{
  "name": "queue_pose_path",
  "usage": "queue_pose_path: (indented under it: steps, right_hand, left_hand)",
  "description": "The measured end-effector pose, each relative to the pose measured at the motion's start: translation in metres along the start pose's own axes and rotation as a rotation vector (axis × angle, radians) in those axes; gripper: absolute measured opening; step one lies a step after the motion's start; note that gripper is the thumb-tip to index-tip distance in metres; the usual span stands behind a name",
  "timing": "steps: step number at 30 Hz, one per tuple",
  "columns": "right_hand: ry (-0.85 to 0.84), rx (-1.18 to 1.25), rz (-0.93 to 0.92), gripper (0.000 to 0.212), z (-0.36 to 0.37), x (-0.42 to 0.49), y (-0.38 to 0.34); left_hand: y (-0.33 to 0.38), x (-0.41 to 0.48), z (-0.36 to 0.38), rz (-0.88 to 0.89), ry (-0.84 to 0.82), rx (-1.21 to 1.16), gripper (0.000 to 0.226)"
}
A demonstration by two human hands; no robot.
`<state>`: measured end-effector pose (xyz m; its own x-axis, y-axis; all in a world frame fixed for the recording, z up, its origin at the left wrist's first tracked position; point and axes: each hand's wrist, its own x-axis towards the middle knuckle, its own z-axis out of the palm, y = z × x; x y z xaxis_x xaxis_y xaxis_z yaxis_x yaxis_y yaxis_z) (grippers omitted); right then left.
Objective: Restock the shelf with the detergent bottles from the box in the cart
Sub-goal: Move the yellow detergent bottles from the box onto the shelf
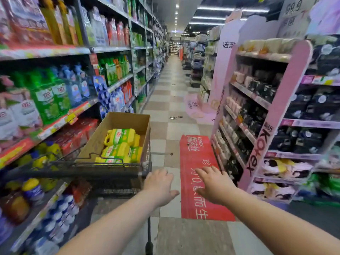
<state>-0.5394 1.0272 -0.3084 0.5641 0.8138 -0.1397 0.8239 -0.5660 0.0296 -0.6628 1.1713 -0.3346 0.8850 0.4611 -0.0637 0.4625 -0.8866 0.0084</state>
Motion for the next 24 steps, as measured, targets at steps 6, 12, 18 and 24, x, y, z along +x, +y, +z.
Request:
queue_pose_path:
  steps: [6, 12, 18, 24]
  right_hand:
    - [-0.030, 0.024, 0.039, 0.072, -0.013, 0.097, 0.028]
    - [-0.024, 0.001, 0.006, 0.074, -0.016, 0.191, 0.057]
    - [-0.066, 0.000, -0.127, 0.072, -0.008, 0.303, 0.084]
    - [-0.086, -0.031, -0.312, 0.070, -0.027, 0.411, 0.117]
  left_hand:
    - [-0.024, 0.112, -0.011, 0.026, 0.014, 0.001, 0.061]
    - [-0.042, 0.188, -0.004, -0.016, -0.032, 0.010, 0.062]
    - [-0.065, 0.263, 0.004, -0.179, -0.092, 0.008, 0.060]
    - [-0.074, 0.343, 0.005, -0.370, -0.118, -0.050, 0.058]
